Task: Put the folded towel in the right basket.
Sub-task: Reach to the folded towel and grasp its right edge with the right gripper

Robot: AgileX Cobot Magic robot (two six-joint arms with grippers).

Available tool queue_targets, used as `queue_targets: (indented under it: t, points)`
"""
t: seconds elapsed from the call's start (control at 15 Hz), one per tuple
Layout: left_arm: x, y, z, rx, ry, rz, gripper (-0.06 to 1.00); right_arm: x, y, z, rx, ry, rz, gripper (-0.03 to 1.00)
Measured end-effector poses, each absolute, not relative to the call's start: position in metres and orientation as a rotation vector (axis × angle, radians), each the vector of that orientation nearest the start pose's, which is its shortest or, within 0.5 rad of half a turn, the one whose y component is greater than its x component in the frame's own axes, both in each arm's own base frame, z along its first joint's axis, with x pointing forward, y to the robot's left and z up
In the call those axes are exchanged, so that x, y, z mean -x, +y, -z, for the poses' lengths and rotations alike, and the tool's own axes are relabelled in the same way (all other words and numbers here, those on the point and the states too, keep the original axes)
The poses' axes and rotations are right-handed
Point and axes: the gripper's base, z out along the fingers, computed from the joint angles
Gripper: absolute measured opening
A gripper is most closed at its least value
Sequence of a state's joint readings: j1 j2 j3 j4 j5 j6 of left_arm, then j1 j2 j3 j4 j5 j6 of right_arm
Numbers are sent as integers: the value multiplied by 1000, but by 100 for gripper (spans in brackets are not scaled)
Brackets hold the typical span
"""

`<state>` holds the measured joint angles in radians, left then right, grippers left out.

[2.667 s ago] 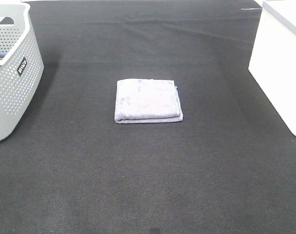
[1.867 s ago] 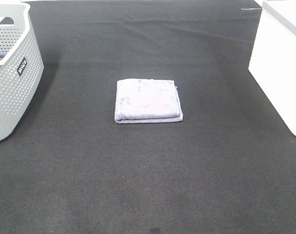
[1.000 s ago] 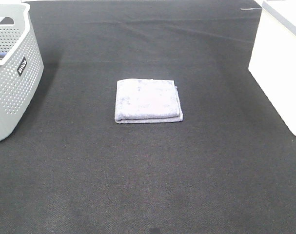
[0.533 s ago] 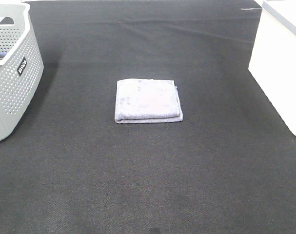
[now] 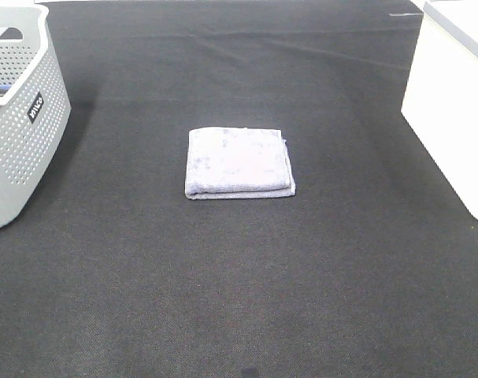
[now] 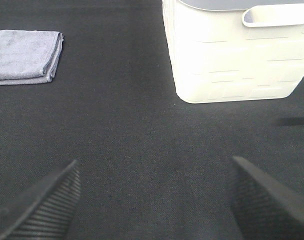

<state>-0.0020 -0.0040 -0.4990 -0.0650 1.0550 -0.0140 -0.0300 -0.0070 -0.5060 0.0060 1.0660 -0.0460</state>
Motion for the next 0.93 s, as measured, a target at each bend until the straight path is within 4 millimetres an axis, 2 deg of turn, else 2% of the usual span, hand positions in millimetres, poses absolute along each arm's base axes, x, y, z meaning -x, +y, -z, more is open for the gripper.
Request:
queue_targets:
  t: [0.93]
  points:
    - [5, -5, -278, 9, 2035, 88, 97, 7, 1, -278, 17, 2037, 41, 76]
